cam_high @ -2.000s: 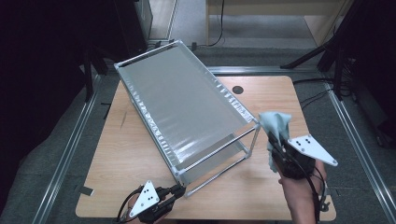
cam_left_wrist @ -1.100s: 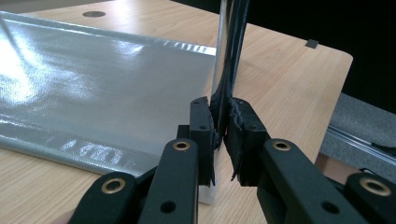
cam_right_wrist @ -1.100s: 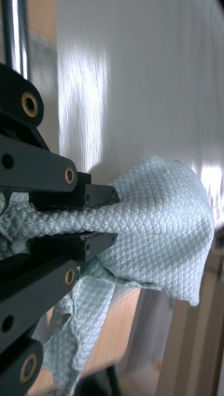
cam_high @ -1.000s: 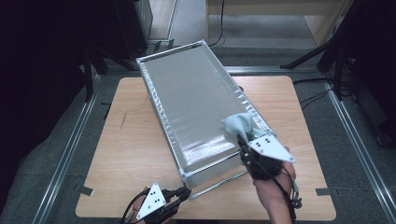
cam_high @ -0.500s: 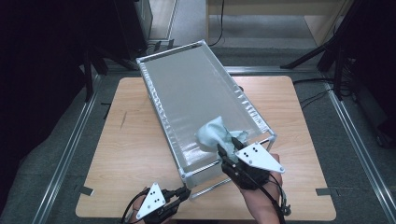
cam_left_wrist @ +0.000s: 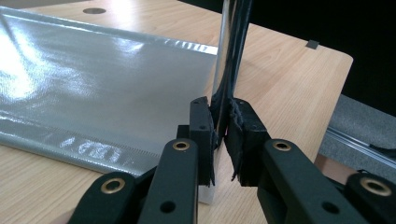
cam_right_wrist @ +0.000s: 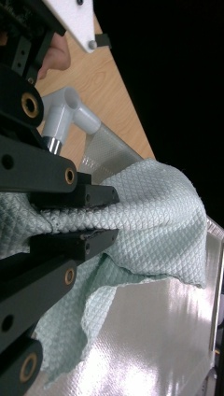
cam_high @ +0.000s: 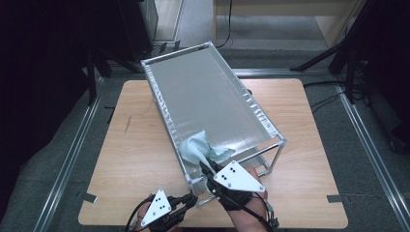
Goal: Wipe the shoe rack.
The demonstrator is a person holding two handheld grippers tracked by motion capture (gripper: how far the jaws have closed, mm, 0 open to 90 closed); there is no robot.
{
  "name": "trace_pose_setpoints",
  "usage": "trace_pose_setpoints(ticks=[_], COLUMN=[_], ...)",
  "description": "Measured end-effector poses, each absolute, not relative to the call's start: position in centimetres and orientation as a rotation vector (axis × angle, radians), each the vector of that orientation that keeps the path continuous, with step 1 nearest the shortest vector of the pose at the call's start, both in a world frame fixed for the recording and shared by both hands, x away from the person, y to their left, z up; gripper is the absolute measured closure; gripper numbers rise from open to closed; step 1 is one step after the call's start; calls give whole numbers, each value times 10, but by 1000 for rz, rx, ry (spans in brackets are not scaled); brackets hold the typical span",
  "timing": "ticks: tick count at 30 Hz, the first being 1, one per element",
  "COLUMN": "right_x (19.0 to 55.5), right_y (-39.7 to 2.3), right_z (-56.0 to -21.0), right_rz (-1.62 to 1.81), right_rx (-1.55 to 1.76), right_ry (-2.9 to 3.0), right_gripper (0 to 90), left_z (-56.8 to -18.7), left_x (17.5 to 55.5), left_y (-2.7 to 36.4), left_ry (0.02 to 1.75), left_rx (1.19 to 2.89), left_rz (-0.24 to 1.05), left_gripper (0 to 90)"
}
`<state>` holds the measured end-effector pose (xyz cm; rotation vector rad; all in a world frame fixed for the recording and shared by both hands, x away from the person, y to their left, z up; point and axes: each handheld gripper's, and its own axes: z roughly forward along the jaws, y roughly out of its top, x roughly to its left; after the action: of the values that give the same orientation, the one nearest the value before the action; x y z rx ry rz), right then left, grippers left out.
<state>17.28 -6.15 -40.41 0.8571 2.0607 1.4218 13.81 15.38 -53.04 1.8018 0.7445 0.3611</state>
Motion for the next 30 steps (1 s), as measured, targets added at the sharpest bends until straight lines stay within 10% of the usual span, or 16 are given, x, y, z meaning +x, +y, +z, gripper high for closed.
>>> trace_pose_setpoints(ticks=[15,30], right_x=[211,170], right_y=[-151,-63], right_z=[-399,-403], right_rz=[1148,1334], right_rx=[1164,934], right_ry=[1748,1993], right_gripper=[802,813], left_z=[-530,-530], left_x=[138,137], left_y=[154,153], left_ry=[736,738], left_rx=[1808,1811], left_rz=[361,380], left_gripper=[812,813])
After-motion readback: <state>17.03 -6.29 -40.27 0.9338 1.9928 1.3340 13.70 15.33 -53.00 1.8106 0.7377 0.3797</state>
